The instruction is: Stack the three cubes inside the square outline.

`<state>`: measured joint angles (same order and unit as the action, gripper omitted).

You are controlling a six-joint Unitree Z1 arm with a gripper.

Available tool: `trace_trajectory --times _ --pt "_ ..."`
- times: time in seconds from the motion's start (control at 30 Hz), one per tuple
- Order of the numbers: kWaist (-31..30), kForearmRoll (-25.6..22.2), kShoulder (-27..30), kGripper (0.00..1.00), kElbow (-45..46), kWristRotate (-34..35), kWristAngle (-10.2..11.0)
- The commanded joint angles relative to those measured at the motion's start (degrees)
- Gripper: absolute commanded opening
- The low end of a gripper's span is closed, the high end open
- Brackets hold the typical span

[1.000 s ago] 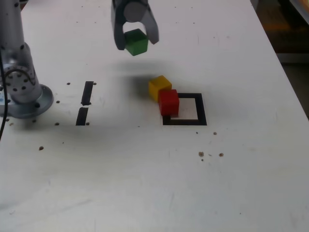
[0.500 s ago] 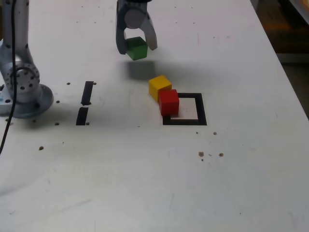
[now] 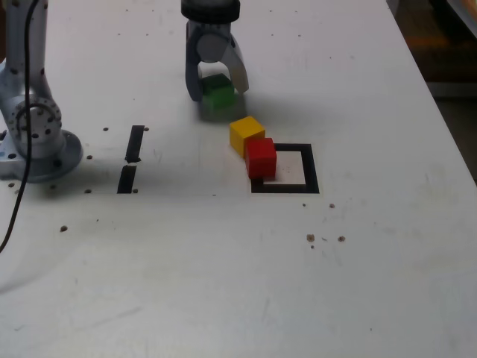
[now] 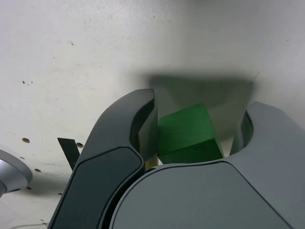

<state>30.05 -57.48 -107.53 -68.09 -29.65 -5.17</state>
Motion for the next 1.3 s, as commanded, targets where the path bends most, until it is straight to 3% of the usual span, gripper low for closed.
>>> trace_trajectory --times 0.0,0.1,0.3,0.5,0.67,0.8,1.0,1.27 --pt "0.10 0.14 -0.24 0.28 0.24 -0.05 -0.27" --pt "0.10 0.18 -0.20 0.39 0.48 -0.05 -0.45" --pt "0.12 0.04 0.66 0.74 0.68 0.03 -0.07" --pt "0.15 -0.46 3.66 0.91 1.40 2.52 2.34" --pt "0.13 -2.18 7.06 0.97 1.97 6.40 5.52" --pt "-0.59 -3.73 10.52 0.98 2.21 9.07 6.79" --pt "-5.81 -5.59 14.99 0.98 1.53 15.53 6.23" --pt "-13.06 -5.60 14.69 0.97 -0.15 23.48 5.22"
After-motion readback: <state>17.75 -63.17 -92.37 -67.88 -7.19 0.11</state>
